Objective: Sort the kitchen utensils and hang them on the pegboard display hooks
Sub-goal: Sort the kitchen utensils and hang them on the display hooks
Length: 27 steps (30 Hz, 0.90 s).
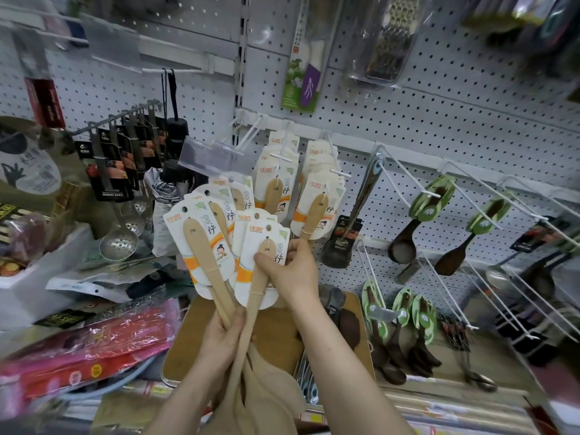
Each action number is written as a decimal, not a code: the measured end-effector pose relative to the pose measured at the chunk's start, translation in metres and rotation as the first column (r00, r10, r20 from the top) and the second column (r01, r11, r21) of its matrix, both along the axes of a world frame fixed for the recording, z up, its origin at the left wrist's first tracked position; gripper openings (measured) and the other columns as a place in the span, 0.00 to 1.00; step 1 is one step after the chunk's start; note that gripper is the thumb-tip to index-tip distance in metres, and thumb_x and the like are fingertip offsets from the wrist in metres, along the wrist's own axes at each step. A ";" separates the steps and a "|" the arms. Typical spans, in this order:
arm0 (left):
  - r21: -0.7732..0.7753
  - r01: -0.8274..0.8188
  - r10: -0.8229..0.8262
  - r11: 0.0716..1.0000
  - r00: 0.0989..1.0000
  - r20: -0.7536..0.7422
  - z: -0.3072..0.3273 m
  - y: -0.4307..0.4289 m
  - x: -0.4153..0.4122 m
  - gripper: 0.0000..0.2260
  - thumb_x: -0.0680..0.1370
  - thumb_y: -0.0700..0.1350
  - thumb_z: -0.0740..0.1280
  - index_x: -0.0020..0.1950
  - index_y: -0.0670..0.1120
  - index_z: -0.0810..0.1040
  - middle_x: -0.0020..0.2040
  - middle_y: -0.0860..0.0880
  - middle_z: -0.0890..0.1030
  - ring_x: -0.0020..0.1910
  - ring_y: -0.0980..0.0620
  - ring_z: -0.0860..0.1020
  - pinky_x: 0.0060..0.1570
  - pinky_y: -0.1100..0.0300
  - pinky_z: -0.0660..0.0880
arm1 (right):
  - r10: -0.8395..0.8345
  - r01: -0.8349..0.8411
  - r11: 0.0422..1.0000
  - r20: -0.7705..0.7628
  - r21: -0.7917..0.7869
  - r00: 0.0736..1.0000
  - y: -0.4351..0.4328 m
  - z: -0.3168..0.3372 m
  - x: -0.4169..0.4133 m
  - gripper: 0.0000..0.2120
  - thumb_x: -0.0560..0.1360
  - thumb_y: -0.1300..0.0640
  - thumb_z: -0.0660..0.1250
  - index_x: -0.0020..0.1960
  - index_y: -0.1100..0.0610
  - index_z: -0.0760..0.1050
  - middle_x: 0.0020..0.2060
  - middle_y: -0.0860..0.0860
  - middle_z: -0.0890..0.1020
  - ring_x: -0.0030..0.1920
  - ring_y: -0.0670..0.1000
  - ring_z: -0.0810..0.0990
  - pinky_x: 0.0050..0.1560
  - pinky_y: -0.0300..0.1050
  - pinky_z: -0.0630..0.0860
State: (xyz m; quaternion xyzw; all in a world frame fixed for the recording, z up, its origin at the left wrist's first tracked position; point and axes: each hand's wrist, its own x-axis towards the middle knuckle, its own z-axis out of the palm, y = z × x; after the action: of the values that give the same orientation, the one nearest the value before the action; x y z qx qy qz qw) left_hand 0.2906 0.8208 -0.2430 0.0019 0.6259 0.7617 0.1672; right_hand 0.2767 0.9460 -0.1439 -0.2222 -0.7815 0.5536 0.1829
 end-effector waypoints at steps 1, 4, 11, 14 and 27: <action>0.010 -0.001 0.001 1.000 1.000 0.011 0.002 0.000 0.000 0.15 0.79 0.52 0.62 0.51 0.40 0.73 0.30 0.47 0.78 0.27 0.53 0.76 0.29 0.61 0.72 | 0.011 -0.012 0.998 -0.022 -0.062 1.000 0.002 -0.001 0.001 0.20 0.66 0.53 0.79 0.51 0.53 0.72 0.45 0.49 0.84 0.46 0.51 0.83 0.51 0.58 0.80; 0.017 -0.003 0.002 1.000 1.000 0.015 0.004 0.000 -0.003 0.19 0.74 0.60 0.65 0.52 0.45 0.75 0.33 0.47 0.79 0.31 0.51 0.76 0.33 0.57 0.73 | 0.070 -0.087 0.972 -0.081 -0.220 0.994 0.008 -0.002 0.003 0.16 0.70 0.60 0.77 0.52 0.52 0.75 0.48 0.50 0.85 0.49 0.51 0.85 0.54 0.56 0.81; 0.064 -0.181 0.186 0.981 0.980 -0.071 0.007 0.000 -0.015 0.06 0.77 0.46 0.66 0.48 0.44 0.74 0.32 0.48 0.78 0.30 0.51 0.76 0.37 0.53 0.74 | -0.002 -0.108 0.870 -0.221 -0.482 0.975 0.034 0.014 0.003 0.11 0.76 0.60 0.70 0.58 0.55 0.80 0.52 0.53 0.86 0.53 0.53 0.84 0.55 0.53 0.81; 0.051 -0.229 0.234 0.972 0.967 -0.100 0.006 -0.005 -0.023 0.02 0.79 0.42 0.65 0.47 0.46 0.73 0.33 0.45 0.75 0.25 0.56 0.75 0.30 0.60 0.75 | -0.063 -0.079 0.861 -0.259 -0.502 0.964 0.050 0.025 0.004 0.09 0.78 0.60 0.68 0.58 0.56 0.79 0.48 0.50 0.86 0.45 0.46 0.85 0.43 0.44 0.82; 0.092 -0.289 0.296 0.953 0.952 -0.073 0.002 -0.008 -0.034 0.02 0.79 0.43 0.65 0.47 0.47 0.73 0.30 0.48 0.75 0.29 0.48 0.73 0.33 0.56 0.73 | -0.045 -0.092 0.924 -0.345 -0.370 0.937 0.079 0.046 -0.006 0.06 0.80 0.59 0.66 0.55 0.53 0.78 0.46 0.45 0.86 0.44 0.42 0.84 0.43 0.38 0.80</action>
State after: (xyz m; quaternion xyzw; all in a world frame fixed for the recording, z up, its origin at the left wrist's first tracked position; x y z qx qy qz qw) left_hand 0.2562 0.8132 -0.2405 -0.0514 0.5949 0.8018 0.0252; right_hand 0.2710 1.0252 -0.0981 -0.1427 -0.6171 0.7273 0.2644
